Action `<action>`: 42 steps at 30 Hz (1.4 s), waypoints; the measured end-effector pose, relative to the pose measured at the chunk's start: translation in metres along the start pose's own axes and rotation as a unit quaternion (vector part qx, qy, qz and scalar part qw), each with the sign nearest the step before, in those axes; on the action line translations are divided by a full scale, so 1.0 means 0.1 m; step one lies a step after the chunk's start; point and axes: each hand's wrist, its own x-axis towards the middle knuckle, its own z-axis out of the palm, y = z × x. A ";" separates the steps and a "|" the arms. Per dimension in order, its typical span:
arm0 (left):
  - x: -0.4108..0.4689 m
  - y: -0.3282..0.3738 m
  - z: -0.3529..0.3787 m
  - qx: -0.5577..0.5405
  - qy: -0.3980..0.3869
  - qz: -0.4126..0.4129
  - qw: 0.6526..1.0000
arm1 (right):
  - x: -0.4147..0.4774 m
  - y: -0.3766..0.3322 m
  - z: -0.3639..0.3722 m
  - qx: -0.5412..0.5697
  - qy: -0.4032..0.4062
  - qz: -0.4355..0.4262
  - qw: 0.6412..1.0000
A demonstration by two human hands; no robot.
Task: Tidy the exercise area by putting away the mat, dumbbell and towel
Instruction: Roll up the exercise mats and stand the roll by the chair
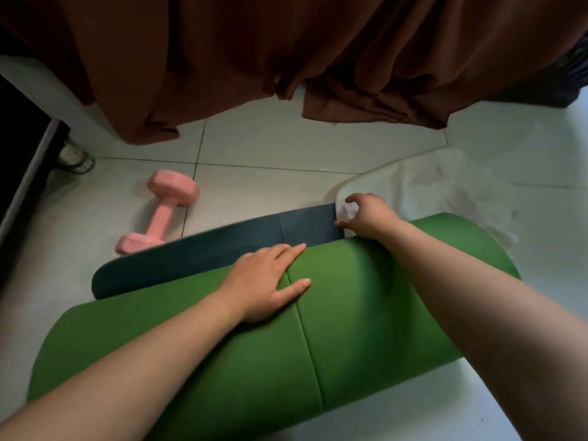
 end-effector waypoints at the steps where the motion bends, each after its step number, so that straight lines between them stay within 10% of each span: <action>1: 0.00 0.00 -0.01 -0.006 -0.001 0.003 1.000 | 0.06 0.01 0.00 -0.010 -0.005 0.003 1.000; 13: -0.10 0.14 -0.01 0.000 -0.001 -0.010 1.000 | 0.12 0.19 -0.06 0.096 0.073 0.054 0.991; 29: -0.32 0.38 -0.10 -0.005 -0.038 -0.030 0.999 | -0.28 -0.62 -1.90 0.441 0.290 -0.125 0.840; 42: -0.31 0.36 -0.12 0.008 -0.030 -0.048 0.998 | -0.31 -0.54 -0.21 0.249 0.075 -0.092 0.961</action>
